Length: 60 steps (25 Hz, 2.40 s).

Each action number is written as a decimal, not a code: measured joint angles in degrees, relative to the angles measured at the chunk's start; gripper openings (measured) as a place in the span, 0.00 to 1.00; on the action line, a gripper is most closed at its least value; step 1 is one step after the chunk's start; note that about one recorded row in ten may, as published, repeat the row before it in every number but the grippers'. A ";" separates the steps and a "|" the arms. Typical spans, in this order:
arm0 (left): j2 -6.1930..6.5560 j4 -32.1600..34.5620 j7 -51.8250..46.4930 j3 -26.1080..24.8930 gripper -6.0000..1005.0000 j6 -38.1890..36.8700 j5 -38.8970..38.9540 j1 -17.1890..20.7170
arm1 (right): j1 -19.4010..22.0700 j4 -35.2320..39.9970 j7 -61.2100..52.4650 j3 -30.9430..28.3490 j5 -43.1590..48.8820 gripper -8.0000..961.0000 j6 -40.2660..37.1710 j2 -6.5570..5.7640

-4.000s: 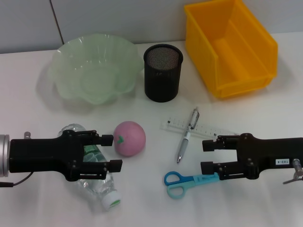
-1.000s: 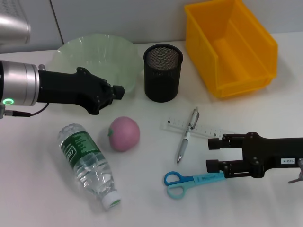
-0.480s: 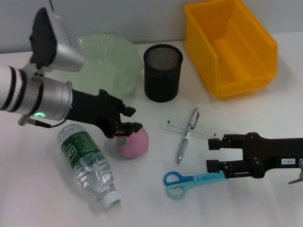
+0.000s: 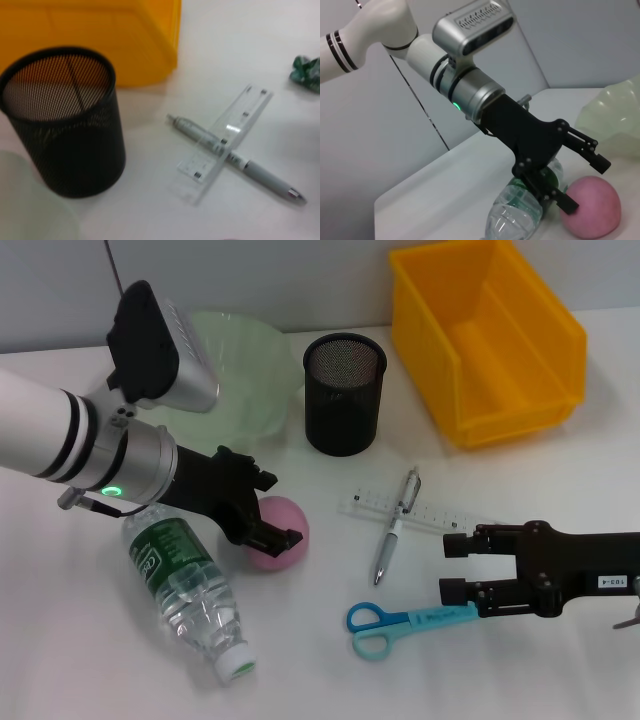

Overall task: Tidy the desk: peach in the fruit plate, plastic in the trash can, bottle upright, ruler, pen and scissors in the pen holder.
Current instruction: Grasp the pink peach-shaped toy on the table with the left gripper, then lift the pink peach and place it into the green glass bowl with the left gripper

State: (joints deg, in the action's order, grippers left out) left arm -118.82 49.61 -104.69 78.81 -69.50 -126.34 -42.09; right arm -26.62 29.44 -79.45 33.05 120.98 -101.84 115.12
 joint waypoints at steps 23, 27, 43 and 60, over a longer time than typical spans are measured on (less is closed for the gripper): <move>0.08 -0.98 -0.93 3.73 0.60 2.44 -1.75 -0.49 | -0.53 0.00 -0.01 0.00 -0.13 0.80 0.50 -0.34; 0.13 0.44 -0.72 3.07 0.44 1.24 -0.84 -0.05 | -0.53 0.00 0.00 -0.04 -0.13 0.80 0.55 -0.34; 0.15 11.22 0.38 -10.35 0.30 13.48 12.05 9.25 | -0.37 0.27 0.00 -0.18 -0.13 0.80 0.26 -0.33; 0.07 1.47 0.73 -6.18 0.52 27.82 13.00 6.15 | -0.21 0.26 -0.17 -0.18 -0.13 0.79 0.06 -0.25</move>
State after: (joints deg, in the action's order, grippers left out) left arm -118.75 51.08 -103.96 72.63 -41.68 -113.34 -35.93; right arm -26.84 29.71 -79.62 32.87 120.85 -101.78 114.87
